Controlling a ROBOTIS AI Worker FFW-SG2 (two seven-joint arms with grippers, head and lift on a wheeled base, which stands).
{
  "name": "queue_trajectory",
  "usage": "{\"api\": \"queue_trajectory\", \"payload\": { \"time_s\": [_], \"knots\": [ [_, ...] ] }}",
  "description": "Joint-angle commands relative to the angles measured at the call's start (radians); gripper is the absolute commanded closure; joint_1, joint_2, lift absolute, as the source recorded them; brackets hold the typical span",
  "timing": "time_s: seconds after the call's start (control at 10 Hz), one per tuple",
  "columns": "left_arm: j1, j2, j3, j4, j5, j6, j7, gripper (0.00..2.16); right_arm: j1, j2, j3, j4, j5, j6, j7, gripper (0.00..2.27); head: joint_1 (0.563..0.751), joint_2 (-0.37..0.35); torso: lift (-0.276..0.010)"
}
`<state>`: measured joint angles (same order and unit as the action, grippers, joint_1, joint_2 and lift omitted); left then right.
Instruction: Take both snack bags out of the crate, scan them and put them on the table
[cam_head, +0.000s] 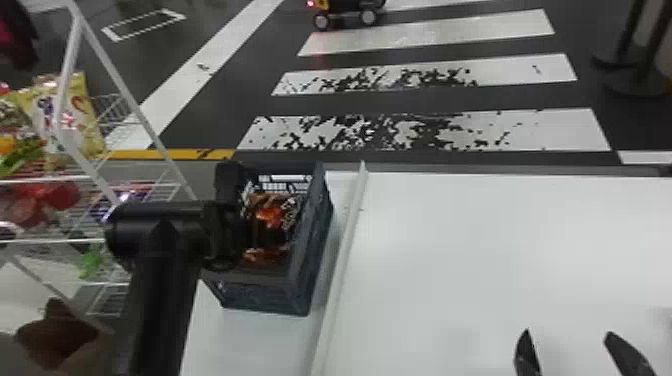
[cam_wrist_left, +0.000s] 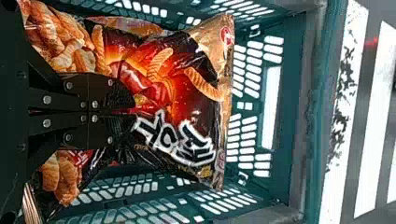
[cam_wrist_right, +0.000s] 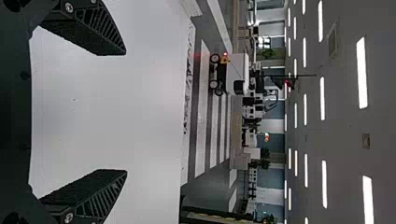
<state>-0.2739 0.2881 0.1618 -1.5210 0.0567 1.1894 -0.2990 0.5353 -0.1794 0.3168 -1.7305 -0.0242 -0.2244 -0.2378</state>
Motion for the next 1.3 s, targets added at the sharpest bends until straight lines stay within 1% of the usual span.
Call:
{"api": "queue_trajectory", "payload": {
  "time_s": [0.0, 0.2, 0.3, 0.4, 0.6, 0.7, 0.9, 1.2],
  "knots": [
    [0.018, 0.000, 0.021, -0.114, 0.009, 0.065, 0.011, 2.13, 0.000, 0.000, -0.001, 0.000, 0.000, 0.003, 0.000, 0.09, 0.695, 0.300, -0.094],
    [0.027, 0.000, 0.030, -0.200, 0.025, 0.123, 0.018, 2.13, 0.000, 0.000, 0.001, -0.001, 0.000, 0.012, 0.000, 0.09, 0.695, 0.305, -0.094],
    [0.042, 0.000, 0.045, -0.249, 0.051, 0.145, 0.018, 2.13, 0.000, 0.000, 0.002, -0.003, 0.000, 0.012, 0.000, 0.09, 0.695, 0.302, -0.094],
    [0.051, 0.000, 0.055, -0.294, 0.055, 0.178, 0.018, 2.13, 0.000, 0.000, 0.002, -0.003, 0.000, 0.012, 0.000, 0.09, 0.695, 0.300, -0.094],
    [0.059, -0.006, 0.079, -0.347, 0.074, 0.221, 0.023, 2.13, 0.002, 0.000, 0.004, -0.006, 0.000, 0.021, 0.000, 0.09, 0.695, 0.297, -0.094],
    [0.070, -0.007, 0.102, -0.377, 0.097, 0.227, 0.023, 2.13, 0.003, 0.000, 0.004, -0.007, 0.000, 0.021, 0.000, 0.09, 0.695, 0.298, -0.094],
    [0.078, -0.007, 0.125, -0.421, 0.101, 0.252, 0.023, 2.13, 0.005, 0.001, 0.004, -0.011, -0.002, 0.024, 0.000, 0.09, 0.695, 0.300, -0.094],
    [0.114, -0.007, 0.140, -0.498, 0.095, 0.252, 0.046, 2.13, 0.005, 0.003, 0.004, -0.009, -0.002, 0.024, 0.000, 0.09, 0.695, 0.314, -0.094]
  ]
}}
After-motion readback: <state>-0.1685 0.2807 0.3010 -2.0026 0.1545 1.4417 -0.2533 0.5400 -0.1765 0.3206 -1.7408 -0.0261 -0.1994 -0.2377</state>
